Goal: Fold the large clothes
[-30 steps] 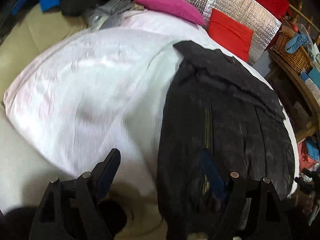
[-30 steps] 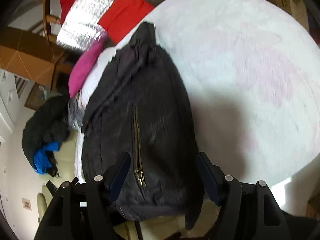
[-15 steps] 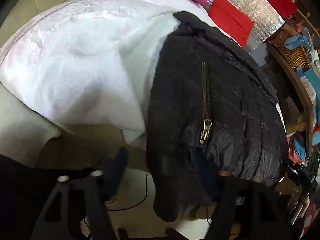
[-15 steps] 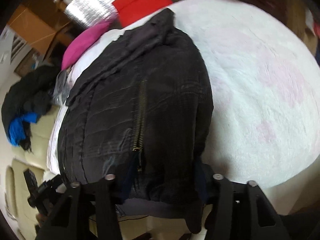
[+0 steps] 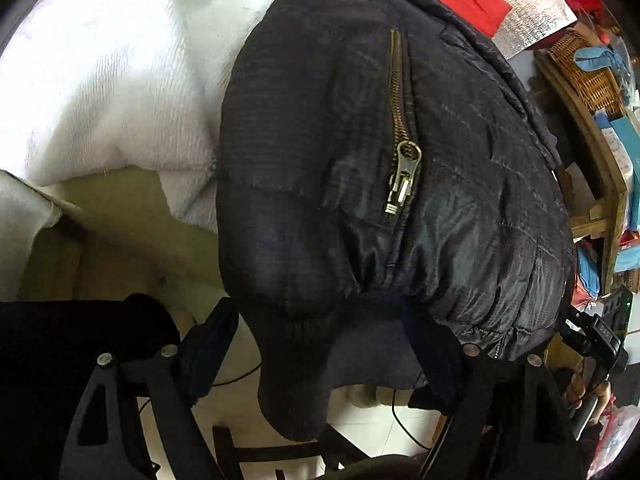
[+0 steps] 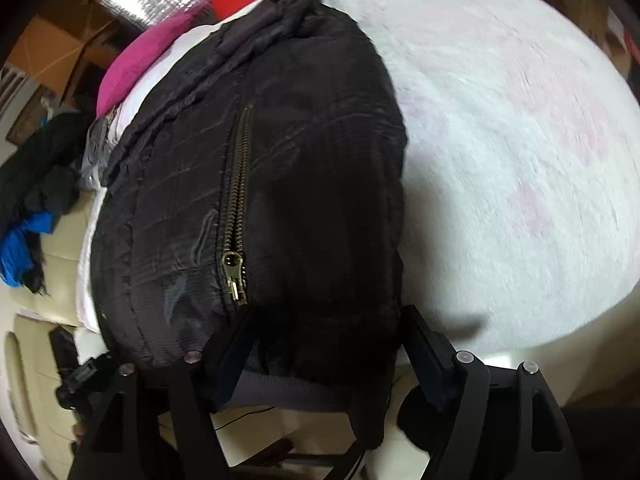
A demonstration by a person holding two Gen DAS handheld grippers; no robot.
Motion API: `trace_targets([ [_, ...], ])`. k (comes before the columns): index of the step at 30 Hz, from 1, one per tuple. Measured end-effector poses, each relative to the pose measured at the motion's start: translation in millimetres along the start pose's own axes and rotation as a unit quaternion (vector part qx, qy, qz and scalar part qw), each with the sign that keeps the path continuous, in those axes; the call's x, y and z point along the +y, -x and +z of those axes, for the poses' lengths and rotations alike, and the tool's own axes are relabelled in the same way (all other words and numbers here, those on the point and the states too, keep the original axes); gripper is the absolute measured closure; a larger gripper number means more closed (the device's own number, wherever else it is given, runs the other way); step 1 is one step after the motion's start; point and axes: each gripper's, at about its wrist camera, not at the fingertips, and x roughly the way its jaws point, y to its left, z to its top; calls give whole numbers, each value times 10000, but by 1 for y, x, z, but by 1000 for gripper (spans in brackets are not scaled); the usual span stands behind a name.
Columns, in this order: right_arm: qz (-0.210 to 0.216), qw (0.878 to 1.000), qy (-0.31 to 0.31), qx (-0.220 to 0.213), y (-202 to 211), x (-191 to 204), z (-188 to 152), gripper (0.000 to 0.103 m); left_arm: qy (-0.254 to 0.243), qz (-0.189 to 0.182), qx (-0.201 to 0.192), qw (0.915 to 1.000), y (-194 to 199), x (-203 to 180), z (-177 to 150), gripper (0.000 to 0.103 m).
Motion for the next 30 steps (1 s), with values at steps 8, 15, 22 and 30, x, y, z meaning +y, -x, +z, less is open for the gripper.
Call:
trace_targets([
  [8,-74,9995,279,-163,16,2,-6,61,-157,-158,-206,9995,10,-18,-6,58],
  [15,65,9977,-194,640,-12,-12,-9,27,189,-422,448,9979,-17,-8,5,37],
  [22,37,9983,365,446,7,8,-13,75,-254,-265,155,9992,8,-23,0,90],
  [30,805,9919,915,-359,85,43,-10,83,-696,-783,-564,9929,84,-51,10,94],
])
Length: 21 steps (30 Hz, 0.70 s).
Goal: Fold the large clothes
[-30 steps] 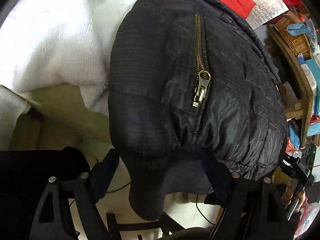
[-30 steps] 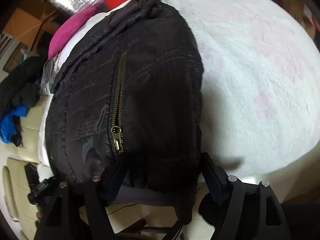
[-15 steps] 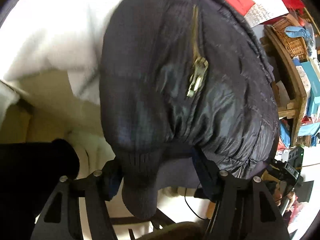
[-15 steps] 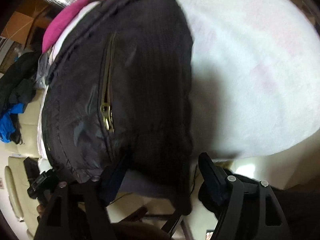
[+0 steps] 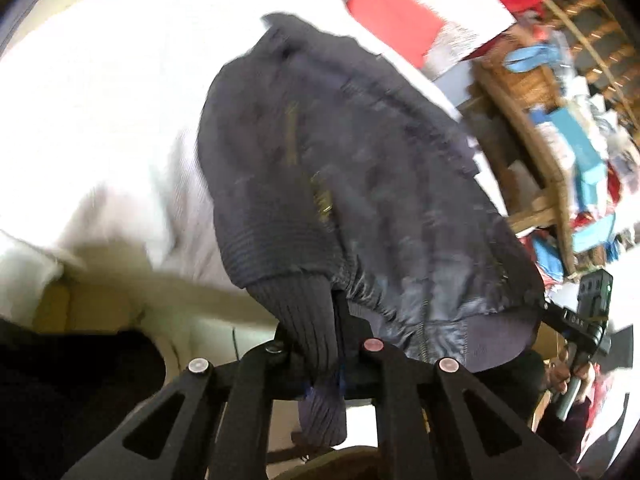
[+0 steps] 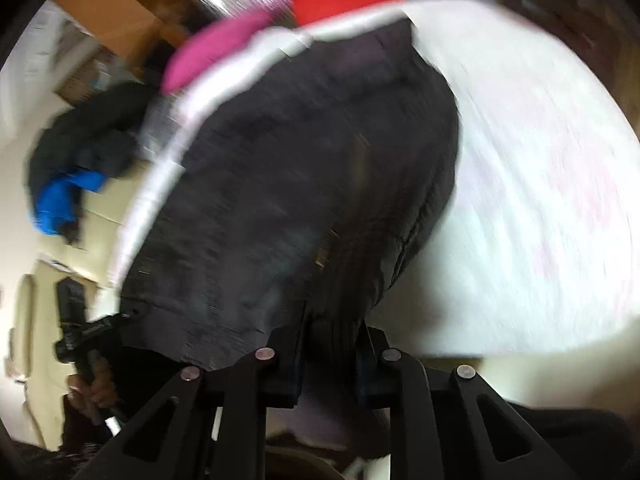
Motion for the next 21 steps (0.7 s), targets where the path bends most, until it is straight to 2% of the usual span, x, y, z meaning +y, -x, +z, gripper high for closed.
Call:
trace_targets([
  [2,211,9995,77,-210,13,6,6,83,-312,-88,-255,9991,16,-16,9,94],
  [4,238,9996,67,-133,9,4,7,82,-422,-182,-304,9985,19,-17,16,92],
  [6,351,9989,-204,244,-10,-10,3,79,-505,-150,-83,9986,6,-15,17,90],
  [7,311,9982,-287,427,-19,-16,-1,79,-493,-25,170,9986,-8,-12,15,87],
  [9,207,9971,-376,621,-31,-21,-10,77,-362,127,563,9977,-31,-2,8,69],
  [10,153,9965,-445,689,-36,-25,-13,76,-234,174,755,9967,-43,4,5,52],
  [11,92,9959,-507,741,-38,-28,-15,70,-56,182,967,9951,-54,11,2,38],
  [13,-124,9938,-584,939,-46,-35,-21,44,194,170,1160,9929,-67,18,-5,37],
  [14,-128,9930,-622,999,-52,-41,-22,27,216,179,1148,9930,-67,22,-6,39],
  [15,-115,9927,-675,994,-54,-44,-27,27,271,183,1120,9932,-69,24,-6,39],
  [16,-148,9937,-601,934,-57,-43,-26,28,366,169,1079,9933,-68,28,-5,48],
  [17,-155,9948,-447,897,-58,-39,-25,32,434,195,1000,9939,-65,31,-3,67],
  [19,-204,9950,-441,870,-57,-38,-25,66,343,316,944,9944,-58,32,0,83],
  [20,-303,9947,-465,862,-53,-38,-23,82,320,270,909,9950,-52,31,2,86],
  [21,-297,9949,-506,824,-46,-38,-19,82,296,197,876,9955,-47,29,5,87],
])
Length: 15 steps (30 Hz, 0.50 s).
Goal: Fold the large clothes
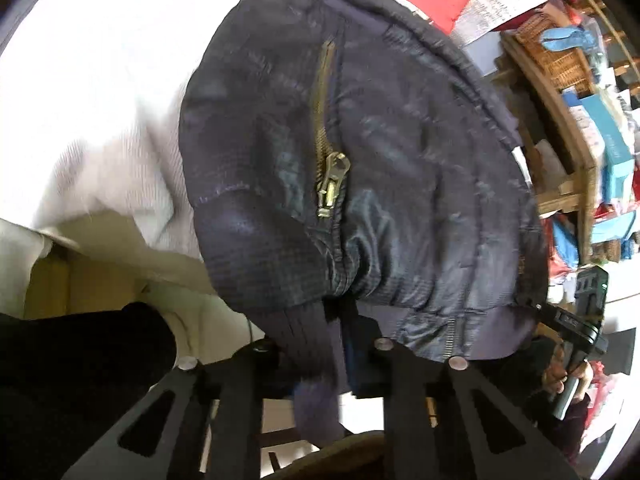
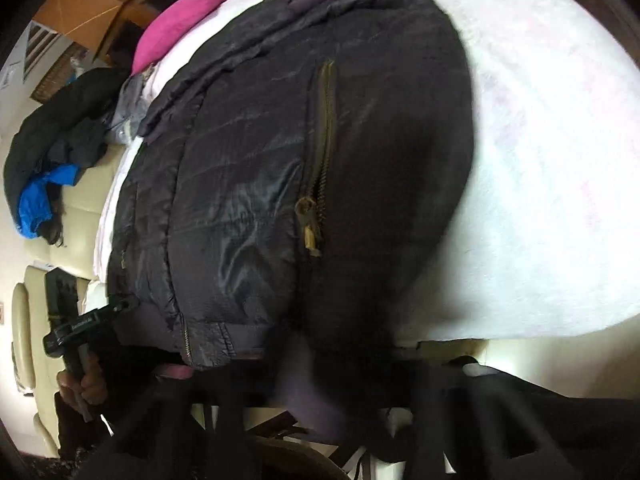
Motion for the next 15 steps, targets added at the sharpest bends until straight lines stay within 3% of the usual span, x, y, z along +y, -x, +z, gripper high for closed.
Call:
trace_targets([
  [3,145,9995,181,-211,19,10,6,84,-406,-132,-180,9989,29,-22,9,89],
  [8,497,9908,648,-1079,79,47,45,84,-1116,-275,-696,9909,93,-64,52,89],
  [13,748,9739,744,-2008,115,77,115,85,-1442,-304,-1280,9808,138,-90,132,89],
  [15,806,9657,665,-2377,126,80,158,85,-1523,-272,-1502,9765,144,-103,187,89],
])
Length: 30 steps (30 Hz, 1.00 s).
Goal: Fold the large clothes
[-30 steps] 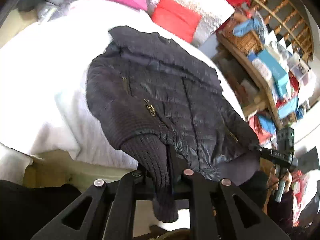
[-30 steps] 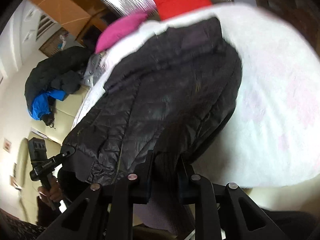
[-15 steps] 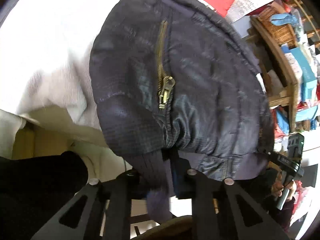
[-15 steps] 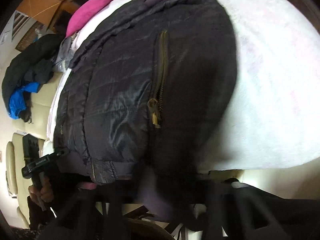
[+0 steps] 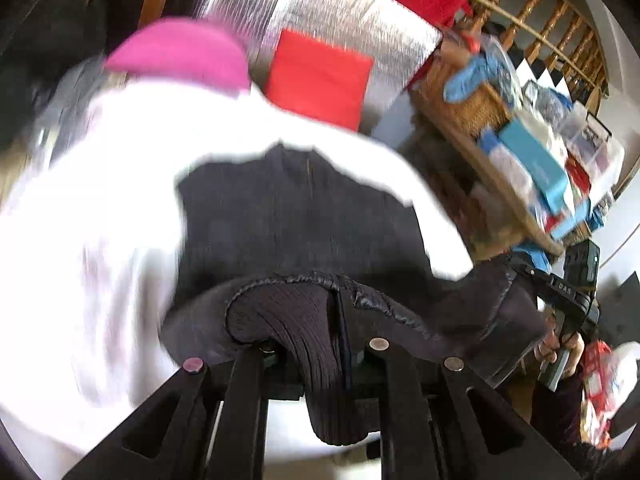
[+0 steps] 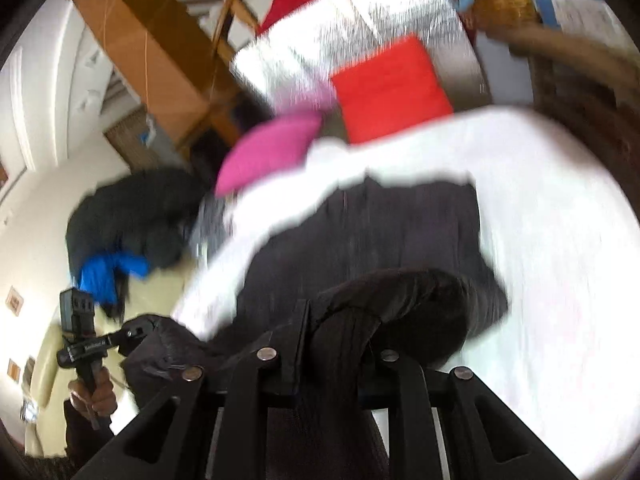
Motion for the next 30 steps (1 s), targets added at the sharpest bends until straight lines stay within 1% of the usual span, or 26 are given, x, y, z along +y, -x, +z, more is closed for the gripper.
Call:
trace_targets([
  [1,16,9999,-63,-112,-10,0,15,85,25,48,-55,10000,-10,7,26,89],
  [2,27,9995,-163,-252,-24,-5,38,85,80,58,-85,9999,-18,13,46,89],
  [3,-3,9990,-240,-376,-39,-9,56,85,158,52,-129,9998,-35,20,69,89],
  [4,-55,9984,-312,-466,-69,-5,72,85,232,44,-177,9996,-47,32,91,89],
  [5,-90,9977,-432,-521,-87,-13,87,85,377,47,-228,9990,-69,46,118,89],
  [6,-105,9964,-628,-556,-107,-25,101,85,440,80,-231,9987,-83,55,132,89],
  [7,-174,9951,-789,-565,-132,-38,114,85,508,160,-225,9983,-104,63,148,89],
  [8,-255,9942,-866,-577,-150,-46,123,85,664,224,-173,9974,-132,80,165,90],
  [9,-322,9927,-1021,-551,-176,-61,131,85,755,243,-106,9968,-150,88,172,90],
  [11,-382,9901,-1301,-369,-218,-86,135,85,953,461,188,9942,-203,114,182,91],
  [14,-535,9869,-1513,-141,-268,-116,131,85,1097,670,471,9906,-260,140,180,91],
  [16,-523,9831,-1749,-98,-297,-133,124,85,1222,664,533,9889,-287,150,178,91],
  [18,-258,9734,-2271,-136,-315,-157,119,85,1356,551,487,9880,-302,161,174,90],
  [19,-173,9703,-2411,-123,-318,-163,118,84,1390,534,493,9876,-303,165,172,88],
  [22,376,9544,-2961,53,-326,-182,118,81,1630,347,524,9846,-309,176,166,88],
  [23,544,9497,-3083,72,-326,-186,119,79,1743,182,487,9833,-306,179,164,84],
  [24,779,9425,-3250,98,-324,-190,119,76,1860,44,430,9816,-302,181,163,81],
  [25,971,9368,-3360,89,-318,-193,117,74,2023,-176,289,9787,-293,183,161,68],
  [26,1119,9332,-3414,56,-313,-192,116,68,2111,-280,91,9770,-283,180,159,42],
  [27,1269,9298,-3456,-15,-306,-190,114,57,2144,-324,-154,9761,-270,179,159,28],
  [28,1357,9287,-3448,-112,-294,-187,113,45,2139,-324,-398,9755,-256,174,157,10],
  [29,1365,9299,-3406,-243,-283,-183,112,19,2117,-281,-626,9749,-242,169,155,8],
  [30,1182,9352,-3285,-595,-265,-177,111,5,2096,-263,-761,9745,-232,165,152,8],
])
